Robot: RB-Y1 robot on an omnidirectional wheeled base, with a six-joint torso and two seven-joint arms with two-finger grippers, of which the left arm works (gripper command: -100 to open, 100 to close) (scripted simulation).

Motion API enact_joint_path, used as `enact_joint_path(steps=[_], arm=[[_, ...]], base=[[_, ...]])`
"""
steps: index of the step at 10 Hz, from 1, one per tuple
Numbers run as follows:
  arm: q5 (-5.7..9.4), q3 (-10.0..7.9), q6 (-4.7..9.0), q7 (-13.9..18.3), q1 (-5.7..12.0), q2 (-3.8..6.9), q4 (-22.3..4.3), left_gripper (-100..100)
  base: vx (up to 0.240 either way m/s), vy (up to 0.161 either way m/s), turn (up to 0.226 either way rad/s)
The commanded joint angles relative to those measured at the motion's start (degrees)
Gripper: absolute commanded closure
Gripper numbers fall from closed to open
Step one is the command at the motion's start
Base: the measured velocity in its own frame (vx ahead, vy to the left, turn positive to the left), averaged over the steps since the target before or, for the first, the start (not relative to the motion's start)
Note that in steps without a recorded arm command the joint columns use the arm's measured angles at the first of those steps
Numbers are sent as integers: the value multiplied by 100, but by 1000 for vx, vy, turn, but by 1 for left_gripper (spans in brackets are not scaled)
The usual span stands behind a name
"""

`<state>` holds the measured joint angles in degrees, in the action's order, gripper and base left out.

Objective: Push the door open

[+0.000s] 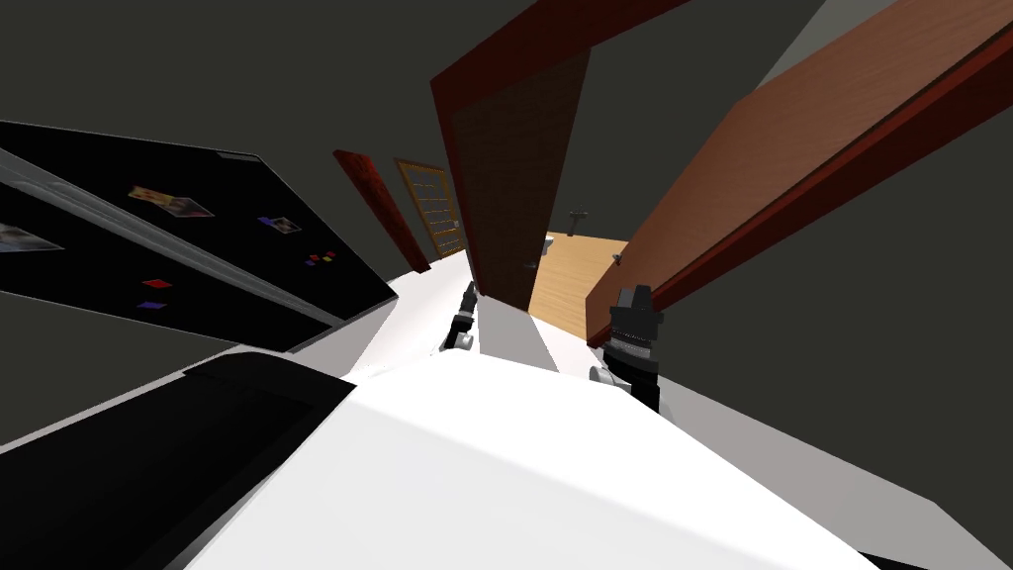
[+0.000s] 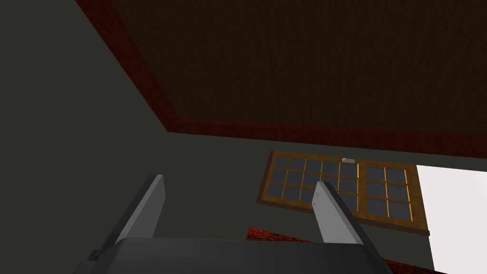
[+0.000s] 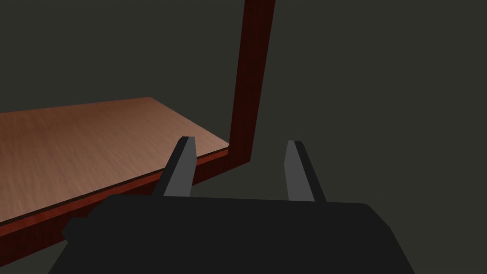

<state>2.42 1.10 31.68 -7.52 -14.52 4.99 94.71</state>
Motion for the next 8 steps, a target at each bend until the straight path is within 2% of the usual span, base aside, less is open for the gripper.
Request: enact_joint_path(steps=[1,8], arm=[[13,15,47,24,93,19,-214,-100],[56,112,302,101,547,35,-1299,-100]], base=[[77,-5,-62],[100,-3,-51]])
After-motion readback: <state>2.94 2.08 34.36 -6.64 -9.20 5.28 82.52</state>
